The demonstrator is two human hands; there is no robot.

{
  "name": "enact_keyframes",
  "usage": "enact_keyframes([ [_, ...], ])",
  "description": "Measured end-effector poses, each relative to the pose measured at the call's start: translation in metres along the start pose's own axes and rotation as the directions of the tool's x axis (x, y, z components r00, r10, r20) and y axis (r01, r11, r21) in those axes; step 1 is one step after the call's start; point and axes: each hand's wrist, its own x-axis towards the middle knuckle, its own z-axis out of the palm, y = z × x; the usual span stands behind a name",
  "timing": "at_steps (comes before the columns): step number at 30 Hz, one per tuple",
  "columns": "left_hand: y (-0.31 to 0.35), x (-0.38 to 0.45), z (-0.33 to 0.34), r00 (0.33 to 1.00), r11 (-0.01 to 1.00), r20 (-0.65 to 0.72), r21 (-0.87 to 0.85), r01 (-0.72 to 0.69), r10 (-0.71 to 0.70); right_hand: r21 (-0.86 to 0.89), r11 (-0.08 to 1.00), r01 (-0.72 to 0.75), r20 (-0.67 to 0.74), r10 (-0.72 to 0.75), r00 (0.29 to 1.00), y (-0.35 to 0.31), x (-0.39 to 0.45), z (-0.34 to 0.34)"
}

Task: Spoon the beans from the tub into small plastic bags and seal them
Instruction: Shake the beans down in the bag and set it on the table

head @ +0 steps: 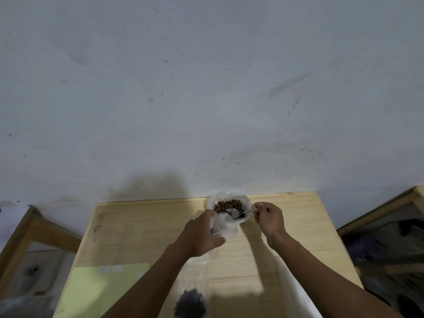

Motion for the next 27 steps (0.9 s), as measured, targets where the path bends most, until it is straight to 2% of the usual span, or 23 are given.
enact_keyframes([
  [3,-0.001,-0.001,0.001,1.0,1.0,-0.015,-0.01,0.001,-0.001,0.211,0.968,-0.134,0.01,0.134,0.991,0.001,0.001,-0.003],
  [6,-0.003,-0.002,0.002,1.0,1.0,-0.023,-0.013,0.009,-0.009,0.322,0.928,-0.189,0.022,0.192,0.981,-0.003,-0.002,-0.008],
  [10,-0.003,-0.006,0.001,0.999,1.0,-0.054,-0.025,-0.001,0.0,0.412,0.893,-0.181,0.048,0.178,0.983,-0.01,-0.005,-0.016],
  [13,-0.005,-0.008,-0.002,0.994,0.998,-0.109,-0.059,-0.009,0.002,0.436,0.892,-0.12,0.048,0.11,0.993,-0.026,-0.008,-0.028],
  [18,-0.001,-0.011,-0.007,0.969,0.989,-0.245,-0.149,0.001,-0.038,0.375,0.925,0.053,0.036,-0.071,0.997,-0.068,-0.022,-0.049],
  [21,0.005,-0.012,-0.01,0.956,0.976,-0.289,-0.217,-0.01,-0.055,0.262,0.947,0.189,0.047,-0.208,0.977,-0.092,-0.037,-0.055],
  [24,0.014,-0.014,-0.012,0.956,0.956,-0.288,-0.289,-0.041,-0.047,0.051,0.932,0.358,0.123,-0.362,0.924,-0.103,-0.053,-0.052],
  [27,0.022,-0.017,-0.012,0.952,0.954,-0.304,-0.288,-0.079,-0.013,-0.15,0.822,0.549,0.236,-0.51,0.827,-0.106,-0.068,-0.046],
])
